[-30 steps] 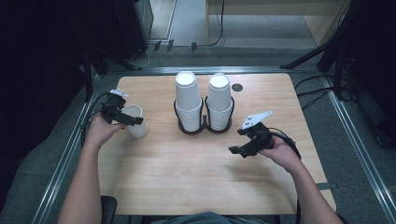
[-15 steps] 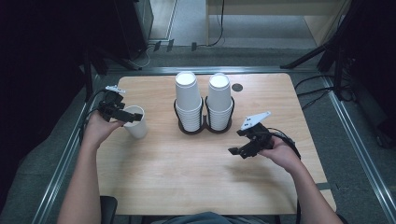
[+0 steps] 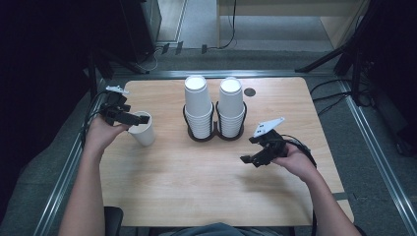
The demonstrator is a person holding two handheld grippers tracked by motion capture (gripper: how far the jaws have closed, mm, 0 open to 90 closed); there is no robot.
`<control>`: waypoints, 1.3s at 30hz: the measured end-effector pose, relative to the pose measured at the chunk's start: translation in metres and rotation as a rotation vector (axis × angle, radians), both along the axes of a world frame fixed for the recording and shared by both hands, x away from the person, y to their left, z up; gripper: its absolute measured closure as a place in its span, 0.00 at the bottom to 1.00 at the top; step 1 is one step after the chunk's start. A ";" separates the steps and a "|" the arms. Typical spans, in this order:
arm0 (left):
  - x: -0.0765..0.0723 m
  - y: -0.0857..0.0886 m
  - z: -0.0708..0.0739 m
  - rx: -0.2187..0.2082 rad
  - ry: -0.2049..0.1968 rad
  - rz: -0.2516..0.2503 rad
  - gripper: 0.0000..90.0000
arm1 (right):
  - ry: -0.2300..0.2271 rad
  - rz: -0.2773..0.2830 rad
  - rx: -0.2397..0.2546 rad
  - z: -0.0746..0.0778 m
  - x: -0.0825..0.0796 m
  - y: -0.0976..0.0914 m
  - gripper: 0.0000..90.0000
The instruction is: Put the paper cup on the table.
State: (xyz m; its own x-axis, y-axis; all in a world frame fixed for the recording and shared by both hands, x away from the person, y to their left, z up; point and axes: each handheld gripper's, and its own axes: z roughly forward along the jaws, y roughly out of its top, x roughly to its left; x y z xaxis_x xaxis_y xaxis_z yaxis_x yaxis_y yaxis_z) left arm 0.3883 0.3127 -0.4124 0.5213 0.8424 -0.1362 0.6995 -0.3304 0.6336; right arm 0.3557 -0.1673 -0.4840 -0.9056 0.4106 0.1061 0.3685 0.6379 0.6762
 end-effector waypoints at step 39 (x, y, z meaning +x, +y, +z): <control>-0.027 -0.069 0.002 -0.032 -0.029 -0.149 0.00 | -0.008 0.030 -0.012 0.002 0.006 0.008 0.18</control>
